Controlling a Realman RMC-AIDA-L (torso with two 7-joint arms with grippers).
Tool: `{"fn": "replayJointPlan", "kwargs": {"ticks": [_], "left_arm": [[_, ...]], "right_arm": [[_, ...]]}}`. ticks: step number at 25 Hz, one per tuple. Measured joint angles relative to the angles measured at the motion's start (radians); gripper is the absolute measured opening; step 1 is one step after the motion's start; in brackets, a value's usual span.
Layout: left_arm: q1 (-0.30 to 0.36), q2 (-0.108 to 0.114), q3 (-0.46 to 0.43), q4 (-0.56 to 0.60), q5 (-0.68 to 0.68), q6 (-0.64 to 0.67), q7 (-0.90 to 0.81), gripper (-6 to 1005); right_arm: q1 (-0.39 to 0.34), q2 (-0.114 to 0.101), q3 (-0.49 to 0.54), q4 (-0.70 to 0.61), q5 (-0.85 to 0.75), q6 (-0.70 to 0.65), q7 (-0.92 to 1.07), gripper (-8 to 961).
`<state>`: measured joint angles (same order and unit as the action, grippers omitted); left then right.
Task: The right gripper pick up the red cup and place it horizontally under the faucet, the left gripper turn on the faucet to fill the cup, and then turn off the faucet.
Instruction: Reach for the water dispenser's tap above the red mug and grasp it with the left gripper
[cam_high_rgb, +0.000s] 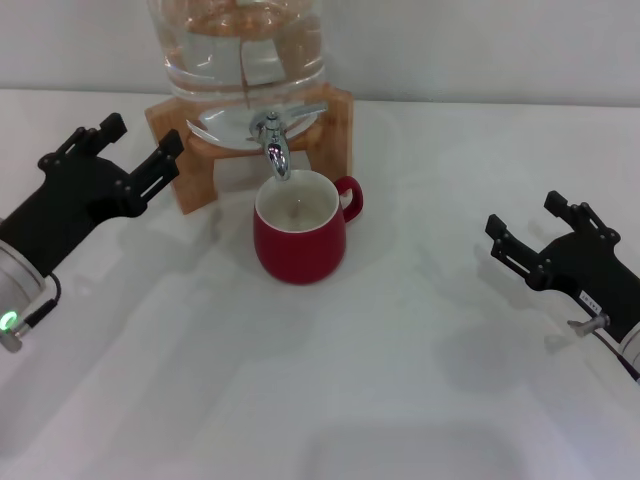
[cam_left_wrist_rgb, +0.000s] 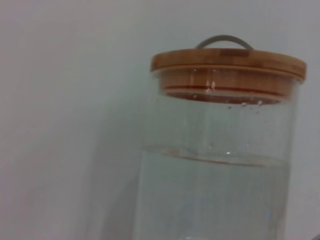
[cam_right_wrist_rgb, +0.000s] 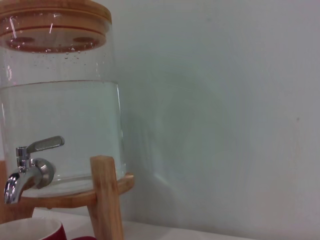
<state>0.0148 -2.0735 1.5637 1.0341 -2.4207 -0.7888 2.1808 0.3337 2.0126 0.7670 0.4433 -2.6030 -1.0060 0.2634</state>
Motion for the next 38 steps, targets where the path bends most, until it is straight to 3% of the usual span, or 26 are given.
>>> {"fn": "replayJointPlan", "kwargs": {"ticks": [8, 15, 20, 27, 38], "left_arm": [[0.015, -0.001, -0.149, 0.179, 0.488, -0.013, -0.49, 756], [-0.005, -0.001, -0.224, 0.276, 0.773, -0.086, -0.753, 756], [-0.057, -0.001, -0.318, 0.338, 0.967, -0.224, -0.909, 756], [-0.153, 0.001, -0.438, 0.407, 1.176, -0.42, -1.049, 757], [-0.286, 0.013, -0.509, 0.398, 1.274, -0.546, -0.981, 757]], "right_arm": [[0.002, 0.0, 0.0, 0.0, 0.0, 0.001, 0.001, 869], [0.005, 0.002, 0.0, 0.0, 0.0, 0.001, 0.012, 869], [0.01, 0.002, 0.0, 0.0, 0.0, 0.001, 0.015, 869], [0.016, 0.002, 0.0, 0.0, 0.0, 0.002, 0.016, 870], [0.017, 0.002, 0.0, 0.007, 0.0, 0.004, 0.016, 870]]}}
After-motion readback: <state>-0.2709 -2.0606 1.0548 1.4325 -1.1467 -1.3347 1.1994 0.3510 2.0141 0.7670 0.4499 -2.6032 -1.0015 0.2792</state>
